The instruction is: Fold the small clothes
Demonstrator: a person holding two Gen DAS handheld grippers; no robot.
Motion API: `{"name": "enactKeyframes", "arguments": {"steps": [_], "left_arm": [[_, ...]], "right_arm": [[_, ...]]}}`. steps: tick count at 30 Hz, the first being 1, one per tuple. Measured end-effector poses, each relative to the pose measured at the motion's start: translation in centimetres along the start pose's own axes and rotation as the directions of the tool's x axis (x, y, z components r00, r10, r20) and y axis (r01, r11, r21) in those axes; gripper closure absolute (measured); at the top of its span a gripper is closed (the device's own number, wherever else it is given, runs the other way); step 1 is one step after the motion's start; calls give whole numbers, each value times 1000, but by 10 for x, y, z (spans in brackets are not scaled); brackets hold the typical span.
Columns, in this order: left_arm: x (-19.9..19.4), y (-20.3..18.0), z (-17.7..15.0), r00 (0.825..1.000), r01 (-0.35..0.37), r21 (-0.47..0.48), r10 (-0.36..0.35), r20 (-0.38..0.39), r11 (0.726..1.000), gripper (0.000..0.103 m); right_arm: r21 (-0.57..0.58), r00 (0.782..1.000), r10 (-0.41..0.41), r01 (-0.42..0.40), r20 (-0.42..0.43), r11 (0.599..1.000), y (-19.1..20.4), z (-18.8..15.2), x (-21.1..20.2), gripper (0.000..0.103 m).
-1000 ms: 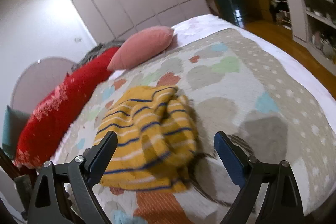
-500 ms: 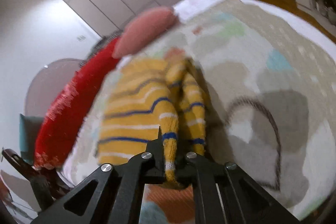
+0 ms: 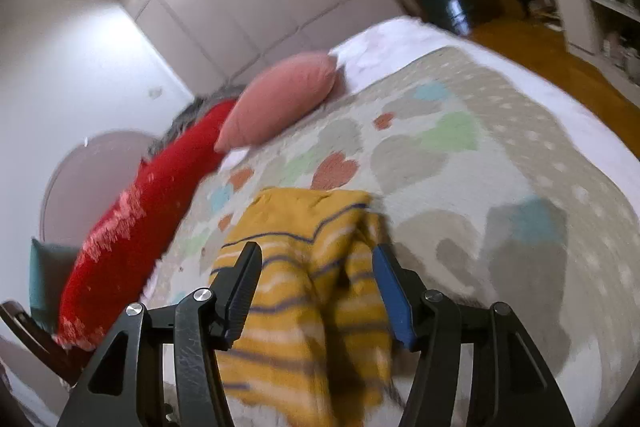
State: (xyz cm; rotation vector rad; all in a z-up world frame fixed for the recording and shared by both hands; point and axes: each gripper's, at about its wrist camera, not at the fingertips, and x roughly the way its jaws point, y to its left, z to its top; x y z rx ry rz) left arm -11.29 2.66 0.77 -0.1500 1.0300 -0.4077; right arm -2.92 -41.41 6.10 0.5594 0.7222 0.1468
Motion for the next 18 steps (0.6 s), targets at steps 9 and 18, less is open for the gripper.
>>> {"name": "enactKeyframes", "arguments": {"steps": [9,18], "left_arm": [[-2,6,1,999,-36,12,36,-8,999,26],[-2,-11,-1,1000,-8,43,9,-7,999,26]], "right_arm": [[-158,978,-132,106,-163,982,7,16,72,94],[-323,895,-431,378,-111,868,10,6,93,83]]}}
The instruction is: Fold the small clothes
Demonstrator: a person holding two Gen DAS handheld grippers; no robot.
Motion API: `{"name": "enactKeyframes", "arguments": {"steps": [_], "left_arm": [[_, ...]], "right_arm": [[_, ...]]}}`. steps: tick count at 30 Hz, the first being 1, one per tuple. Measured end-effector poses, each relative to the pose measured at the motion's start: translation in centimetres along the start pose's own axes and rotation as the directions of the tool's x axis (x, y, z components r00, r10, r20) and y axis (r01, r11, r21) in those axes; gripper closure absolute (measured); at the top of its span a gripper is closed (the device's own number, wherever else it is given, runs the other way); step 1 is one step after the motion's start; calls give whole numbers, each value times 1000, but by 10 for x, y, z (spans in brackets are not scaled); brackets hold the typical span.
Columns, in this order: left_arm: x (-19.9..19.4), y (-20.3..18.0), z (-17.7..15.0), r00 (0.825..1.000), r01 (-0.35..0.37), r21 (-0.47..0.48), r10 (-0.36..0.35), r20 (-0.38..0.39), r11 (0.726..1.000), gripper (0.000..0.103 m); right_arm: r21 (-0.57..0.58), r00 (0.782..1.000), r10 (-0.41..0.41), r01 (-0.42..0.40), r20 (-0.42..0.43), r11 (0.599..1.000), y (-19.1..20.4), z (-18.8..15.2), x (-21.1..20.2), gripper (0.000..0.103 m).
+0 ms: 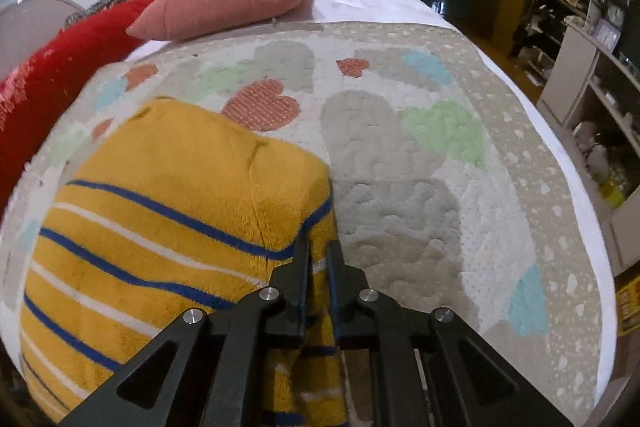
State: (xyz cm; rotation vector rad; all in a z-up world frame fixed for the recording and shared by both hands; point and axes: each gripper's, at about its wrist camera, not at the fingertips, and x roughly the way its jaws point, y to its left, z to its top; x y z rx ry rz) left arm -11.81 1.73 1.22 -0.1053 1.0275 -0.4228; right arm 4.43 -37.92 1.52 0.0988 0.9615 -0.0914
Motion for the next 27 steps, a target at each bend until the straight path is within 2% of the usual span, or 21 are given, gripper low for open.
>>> {"name": "enactKeyframes", "arguments": {"steps": [1,2,3,5,7,9,10,11,13,14,15,17,18,19,21,23,24,25,26,27], "left_arm": [[0,-1,-1,1000,1,1,-1,-1,1000,26],[0,-1,0,1000,3,0,-3,-3,1000,26],[-1,-2,1,1000,10,-1,-10,-7,1000,26],[-2,-2,8,999,37,-4,-37,-9,999,26],[-6,-3,24,996,90,-13,-90,4,996,26],[-7,-8,49,987,157,-12,-156,47,988,23],[-5,-10,62,979,191,-9,-190,73,981,15],[-2,-12,74,972,218,-8,-216,90,976,13],[14,-16,104,948,301,-25,-296,116,953,11],[24,-18,119,931,353,-30,-347,116,935,10],[39,-21,134,913,399,-35,-394,103,916,8],[70,-28,156,892,451,-61,-448,60,891,7],[90,-32,164,875,484,-69,-484,20,872,7],[105,-36,169,869,492,-69,-495,-16,868,7],[134,-44,171,874,474,-85,-480,-73,876,7],[151,-50,169,841,518,-121,-530,-109,847,4],[155,-55,168,839,521,-120,-533,-111,845,3],[156,-59,169,834,530,-109,-541,-114,841,3],[157,-61,170,827,538,-107,-548,-122,836,3],[156,-63,171,830,533,-109,-544,-126,839,6]], "right_arm": [[1,1000,-15,15,1,1000,-2,0,-2,77],[9,1000,-18,18,3,1000,-5,0,-5,66],[28,1000,-3,3,8,1000,-10,-1,-9,60],[104,996,79,-84,51,991,-28,-6,-28,54],[165,986,133,-149,105,975,-41,-12,-41,41],[210,963,219,-249,154,946,-57,-15,-49,22],[221,955,252,-283,158,933,-61,-16,-48,20],[240,941,300,-331,154,913,-66,-17,-44,18],[260,929,342,-368,141,893,-67,-18,-35,18],[263,924,363,-383,120,886,-66,-19,-27,16],[259,925,367,-380,98,888,-63,-19,-19,16],[252,933,355,-358,56,899,-58,-20,-4,16],[256,932,360,-358,39,898,-56,-20,5,15],[268,925,378,-371,29,889,-57,-20,12,14],[312,904,427,-416,37,854,-61,-21,24,9],[322,884,464,-453,46,831,-62,-21,29,9],[315,874,484,-472,47,823,-59,-20,31,11],[310,855,517,-504,45,806,-56,-19,32,16],[316,813,581,-563,41,764,-52,-18,37,41],[340,768,640,-612,39,714,-47,-17,42,58]]}}
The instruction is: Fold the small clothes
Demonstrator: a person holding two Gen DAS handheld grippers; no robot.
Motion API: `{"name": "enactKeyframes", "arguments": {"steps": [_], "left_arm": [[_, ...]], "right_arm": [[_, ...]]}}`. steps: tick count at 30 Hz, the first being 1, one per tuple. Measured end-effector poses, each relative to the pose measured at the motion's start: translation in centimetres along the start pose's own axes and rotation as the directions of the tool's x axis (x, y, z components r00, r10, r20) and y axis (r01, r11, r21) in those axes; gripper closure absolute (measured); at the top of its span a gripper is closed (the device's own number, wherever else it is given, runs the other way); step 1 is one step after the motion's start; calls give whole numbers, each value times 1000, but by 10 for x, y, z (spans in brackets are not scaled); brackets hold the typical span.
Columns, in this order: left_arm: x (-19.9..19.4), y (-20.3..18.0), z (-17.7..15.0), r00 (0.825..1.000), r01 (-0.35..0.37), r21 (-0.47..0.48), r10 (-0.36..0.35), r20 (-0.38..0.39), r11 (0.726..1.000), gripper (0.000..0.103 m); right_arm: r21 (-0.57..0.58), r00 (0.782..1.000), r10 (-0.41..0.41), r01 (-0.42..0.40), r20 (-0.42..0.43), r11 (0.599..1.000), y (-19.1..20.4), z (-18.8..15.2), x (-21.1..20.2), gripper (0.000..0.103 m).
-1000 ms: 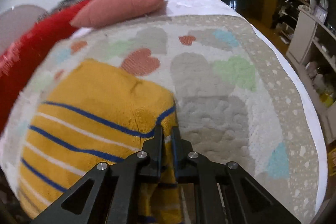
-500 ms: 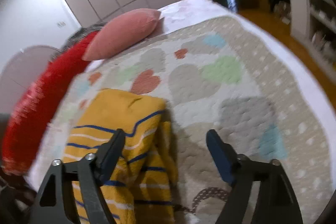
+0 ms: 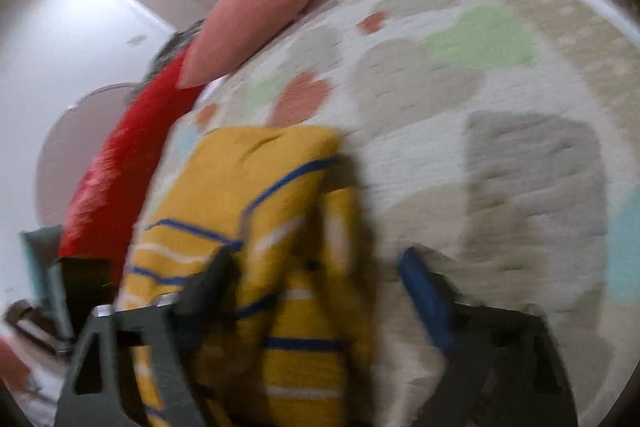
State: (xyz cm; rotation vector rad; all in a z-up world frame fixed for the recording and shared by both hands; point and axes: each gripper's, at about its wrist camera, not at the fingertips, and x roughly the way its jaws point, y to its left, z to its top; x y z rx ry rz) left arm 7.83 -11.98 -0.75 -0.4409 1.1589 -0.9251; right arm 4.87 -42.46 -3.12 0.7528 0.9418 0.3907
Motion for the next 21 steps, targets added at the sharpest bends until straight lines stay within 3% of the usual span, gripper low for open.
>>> {"name": "enactKeyframes", "arguments": {"steps": [4,8,11,13,15,17,20,21], "left_arm": [[-15,4,8,1000,6,-11,-6,4,1000,28],[-33,-8,21,998,-38,28,37,51,999,28],[-27,-12,23,988,-148,52,145,53,988,26],[-13,-6,14,969,-248,55,246,30,967,20],[-12,-3,6,969,-247,50,245,41,968,19],[-21,-6,1,967,-249,41,246,63,968,19],[-46,-21,-13,944,-314,84,302,133,946,19],[-59,-32,-22,926,-359,119,337,173,926,19]], "right_arm": [[-24,1000,5,-5,31,1000,18,5,8,66],[-54,993,49,-44,103,998,35,13,-5,68],[-61,993,18,-11,120,998,36,16,0,68],[-38,993,-55,60,101,998,25,12,11,60],[-8,990,-101,102,94,995,12,7,16,43],[19,990,-85,83,117,996,8,4,5,42],[-38,968,-170,180,185,983,26,2,-20,41],[-66,955,-197,216,220,974,34,1,-32,41]]}}
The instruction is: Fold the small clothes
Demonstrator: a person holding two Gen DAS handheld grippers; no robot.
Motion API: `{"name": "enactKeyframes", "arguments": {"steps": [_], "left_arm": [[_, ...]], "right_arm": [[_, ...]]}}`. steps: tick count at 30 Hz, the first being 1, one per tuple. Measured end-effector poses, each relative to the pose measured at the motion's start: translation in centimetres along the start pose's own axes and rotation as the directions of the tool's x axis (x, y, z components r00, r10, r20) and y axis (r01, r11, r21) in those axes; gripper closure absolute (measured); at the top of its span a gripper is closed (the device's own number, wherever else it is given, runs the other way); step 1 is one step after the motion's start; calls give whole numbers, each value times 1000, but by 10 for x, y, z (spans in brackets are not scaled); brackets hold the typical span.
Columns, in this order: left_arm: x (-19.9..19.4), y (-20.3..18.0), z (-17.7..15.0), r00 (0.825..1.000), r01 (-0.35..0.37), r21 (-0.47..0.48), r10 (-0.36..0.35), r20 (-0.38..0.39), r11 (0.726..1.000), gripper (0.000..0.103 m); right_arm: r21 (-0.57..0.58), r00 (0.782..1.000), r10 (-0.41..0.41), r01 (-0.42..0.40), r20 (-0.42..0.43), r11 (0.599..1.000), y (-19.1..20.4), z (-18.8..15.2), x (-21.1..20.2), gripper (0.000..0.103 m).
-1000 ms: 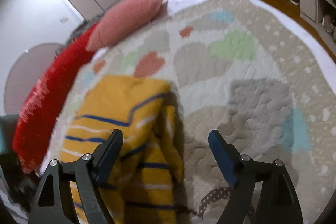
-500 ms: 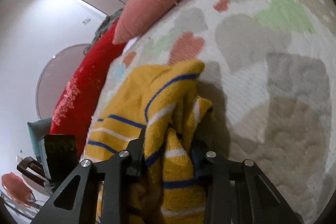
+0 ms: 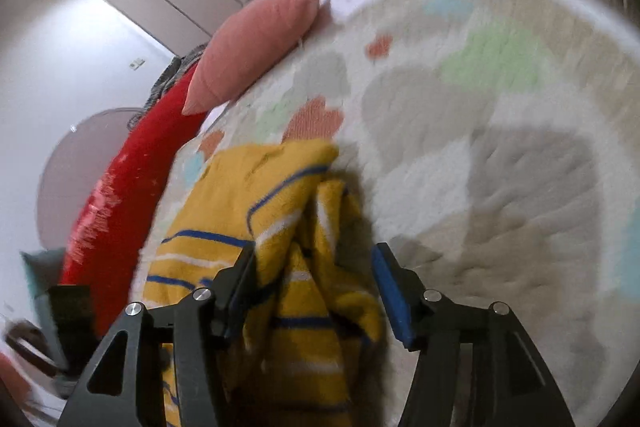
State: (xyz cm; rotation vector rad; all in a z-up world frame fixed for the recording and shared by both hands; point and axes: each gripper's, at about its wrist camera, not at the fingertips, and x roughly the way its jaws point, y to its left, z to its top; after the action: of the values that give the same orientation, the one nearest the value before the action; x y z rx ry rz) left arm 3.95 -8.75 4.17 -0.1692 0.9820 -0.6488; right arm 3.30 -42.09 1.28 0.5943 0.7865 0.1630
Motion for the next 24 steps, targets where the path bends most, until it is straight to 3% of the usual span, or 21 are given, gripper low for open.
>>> {"name": "enactKeyframes", "arguments": {"steps": [3,6,8,9,12,14,15,16,17,18,20,22,24], "left_arm": [[-45,-15,-19,990,-107,85,98,102,991,19],[-77,-23,-30,965,-194,114,168,202,974,14],[-97,-29,-39,935,-260,112,221,278,959,8],[-110,-33,-46,912,-296,105,248,327,949,6],[-143,-44,-62,852,-355,93,282,441,930,0],[-166,-51,-73,821,-379,91,289,493,921,0],[-174,-53,-76,814,-385,91,292,502,918,0],[-181,-54,-78,812,-387,88,293,505,918,0],[-185,-54,-79,814,-380,87,288,504,921,0],[-191,-54,-82,825,-357,86,270,496,930,0],[-200,-51,-88,833,-332,64,261,488,941,0],[-201,-45,-93,835,-335,21,287,470,942,0],[-199,-42,-95,838,-348,-11,316,445,937,0]], "right_arm": [[-77,995,-23,31,102,997,23,3,-43,41],[-130,988,40,-21,147,991,45,-2,-75,41],[-168,982,128,-105,137,980,65,-11,-84,41],[-182,977,176,-153,118,971,74,-17,-84,41],[-196,954,299,-292,10,936,92,-37,-69,35],[-181,957,280,-288,-69,940,93,-51,-45,34],[-174,972,221,-232,-80,957,88,-57,-35,34],[-173,990,120,-132,-79,976,81,-63,-23,34],[-173,996,58,-69,-70,983,73,-67,-16,41],[-161,997,40,-49,-61,986,65,-71,-14,51],[-71,998,68,-69,-18,995,47,-74,-27,55],[-1,999,34,-34,40,999,33,-76,-44,51],[38,995,-48,45,86,998,20,-77,-62,32]]}}
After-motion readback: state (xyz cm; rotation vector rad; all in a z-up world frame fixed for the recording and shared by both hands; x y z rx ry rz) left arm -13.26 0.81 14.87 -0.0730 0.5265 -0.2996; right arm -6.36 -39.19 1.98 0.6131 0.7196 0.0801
